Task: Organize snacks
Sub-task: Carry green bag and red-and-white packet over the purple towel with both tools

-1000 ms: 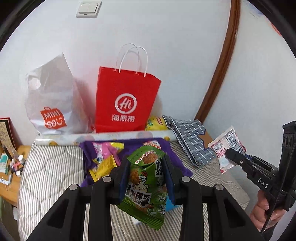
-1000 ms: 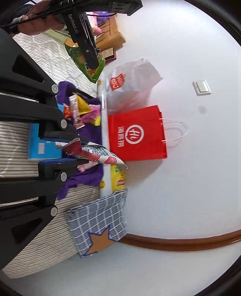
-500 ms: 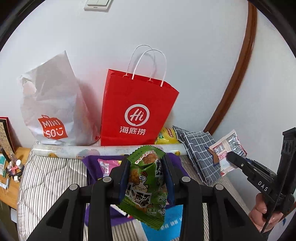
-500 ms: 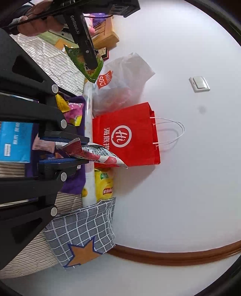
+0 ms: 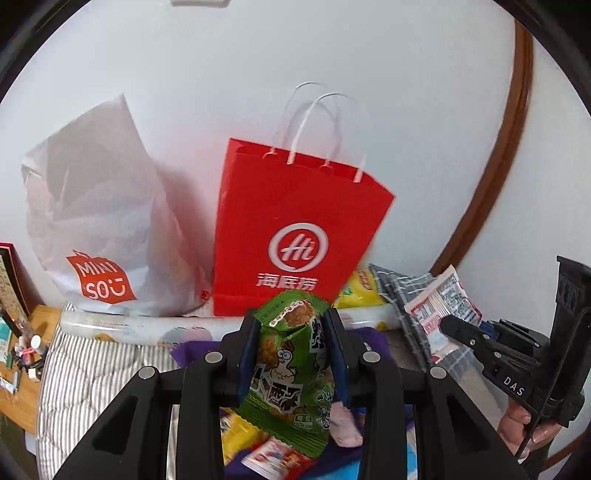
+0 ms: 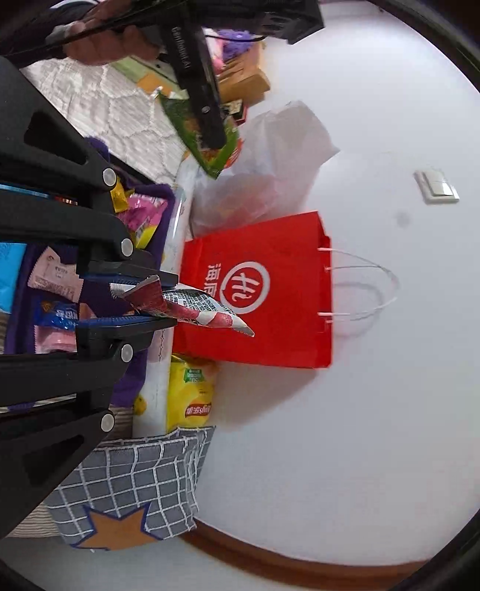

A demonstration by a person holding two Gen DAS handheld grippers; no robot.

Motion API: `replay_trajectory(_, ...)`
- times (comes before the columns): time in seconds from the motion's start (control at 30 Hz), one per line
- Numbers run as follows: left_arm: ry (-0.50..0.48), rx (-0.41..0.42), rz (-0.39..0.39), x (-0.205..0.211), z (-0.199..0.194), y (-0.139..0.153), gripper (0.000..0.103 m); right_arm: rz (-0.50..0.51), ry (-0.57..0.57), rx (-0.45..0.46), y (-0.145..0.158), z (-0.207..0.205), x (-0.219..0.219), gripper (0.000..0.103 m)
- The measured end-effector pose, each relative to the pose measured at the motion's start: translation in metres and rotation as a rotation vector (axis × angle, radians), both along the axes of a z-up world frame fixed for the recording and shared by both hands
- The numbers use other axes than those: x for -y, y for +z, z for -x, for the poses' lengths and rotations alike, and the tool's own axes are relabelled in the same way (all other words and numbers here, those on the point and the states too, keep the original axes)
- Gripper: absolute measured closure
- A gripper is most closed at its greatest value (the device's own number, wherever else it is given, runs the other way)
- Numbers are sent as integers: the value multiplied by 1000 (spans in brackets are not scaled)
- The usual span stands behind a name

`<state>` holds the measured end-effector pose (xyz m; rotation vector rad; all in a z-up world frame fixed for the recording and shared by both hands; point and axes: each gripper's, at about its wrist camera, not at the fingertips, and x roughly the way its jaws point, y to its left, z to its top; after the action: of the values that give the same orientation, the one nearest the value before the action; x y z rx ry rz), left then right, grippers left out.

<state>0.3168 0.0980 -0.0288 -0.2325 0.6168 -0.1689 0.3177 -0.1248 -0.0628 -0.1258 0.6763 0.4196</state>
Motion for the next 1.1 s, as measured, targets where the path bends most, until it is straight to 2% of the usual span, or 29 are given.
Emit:
replay_trajectory(0.23, 1, -49, 13, -18, -24, -34, 70, 25, 77, -89, -43, -35, -9, 89)
replay_trajectory(0.33, 1, -88, -38, -19, -34, -46, 70, 69, 105, -134, -65, -48, -13, 89)
replay_trajectory(0.5, 6, -107, -16, -28, -43, -57, 70, 61, 184, -236, -93, -60, -9, 89)
replay_trajectory(0.57, 17, -111, -30, -29, -45, -60, 70, 68, 212, -275, -102, -62, -10, 89)
replay_trajectory(0.73, 12, -136, -15, -30, -48, -68, 70, 74, 244, -322, -117, -63, -16, 89)
replay_trajectory(1.0, -52, -170, -31, -14, -52, -76, 70, 152, 262, -403, -138, -63, -32, 88)
replay_trajectory(1.1, -73, -187, -51, -8, -53, -81, 70, 130, 273, -375, -129, -60, -31, 86)
